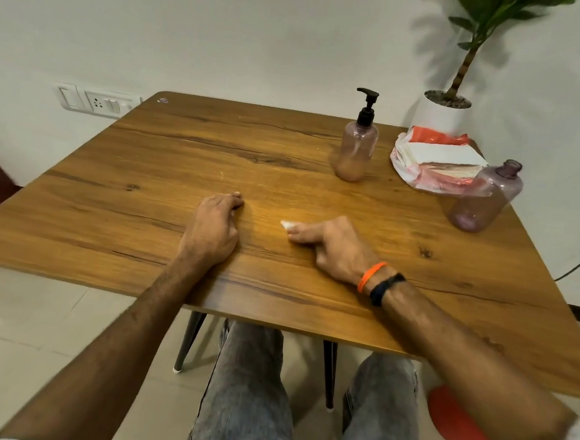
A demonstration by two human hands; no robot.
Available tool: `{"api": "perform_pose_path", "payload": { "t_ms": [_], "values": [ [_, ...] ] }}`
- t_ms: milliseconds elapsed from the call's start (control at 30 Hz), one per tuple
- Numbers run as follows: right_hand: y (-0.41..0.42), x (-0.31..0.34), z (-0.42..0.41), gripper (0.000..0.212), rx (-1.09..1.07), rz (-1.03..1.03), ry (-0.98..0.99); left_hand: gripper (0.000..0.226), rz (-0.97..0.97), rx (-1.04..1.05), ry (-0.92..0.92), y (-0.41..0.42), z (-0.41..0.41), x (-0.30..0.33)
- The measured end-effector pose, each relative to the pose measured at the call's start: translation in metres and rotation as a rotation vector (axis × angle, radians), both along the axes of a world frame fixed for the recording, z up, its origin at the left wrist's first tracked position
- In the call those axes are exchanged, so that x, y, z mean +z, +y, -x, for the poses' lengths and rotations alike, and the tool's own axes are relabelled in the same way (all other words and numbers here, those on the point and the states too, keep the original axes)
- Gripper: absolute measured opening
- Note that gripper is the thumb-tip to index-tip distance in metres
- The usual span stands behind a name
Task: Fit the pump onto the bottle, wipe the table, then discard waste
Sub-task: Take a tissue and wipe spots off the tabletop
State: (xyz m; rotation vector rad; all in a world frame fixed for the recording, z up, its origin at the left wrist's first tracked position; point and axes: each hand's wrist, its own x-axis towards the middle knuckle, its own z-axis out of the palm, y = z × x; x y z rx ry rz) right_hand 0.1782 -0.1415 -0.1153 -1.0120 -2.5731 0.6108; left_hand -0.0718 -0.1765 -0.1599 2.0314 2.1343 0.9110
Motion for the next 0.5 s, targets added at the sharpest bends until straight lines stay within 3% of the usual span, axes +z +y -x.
{"api": "perform_pose_path", "payload": {
  "t_ms": [100, 167, 267, 367, 500],
  "values": [
    [-0.042, -0.001, -0.009, 0.052, 0.223, 0.042, 0.004, 0.038, -0.002, 0.014, 0.021, 0.002, 0.000, -0.001],
    [-0.039, 0.005, -0.016, 0.051, 0.223, 0.071, 0.047, 0.038, 0.010, 0.009, 0.018, 0.001, 0.001, -0.001],
    [-0.002, 0.011, -0.024, 0.053, -0.045, -0.011, 0.127, 0.039, 0.032, -0.013, -0.006, -0.001, 0.002, 0.001],
    [0.045, 0.011, -0.032, 0.051, -0.335, -0.056, 0.073, 0.039, 0.042, -0.024, -0.023, -0.002, 0.002, 0.002],
    [0.054, 0.006, -0.034, 0.054, -0.356, -0.024, -0.095, 0.040, 0.051, -0.024, -0.021, -0.001, 0.003, 0.003]
  ]
}}
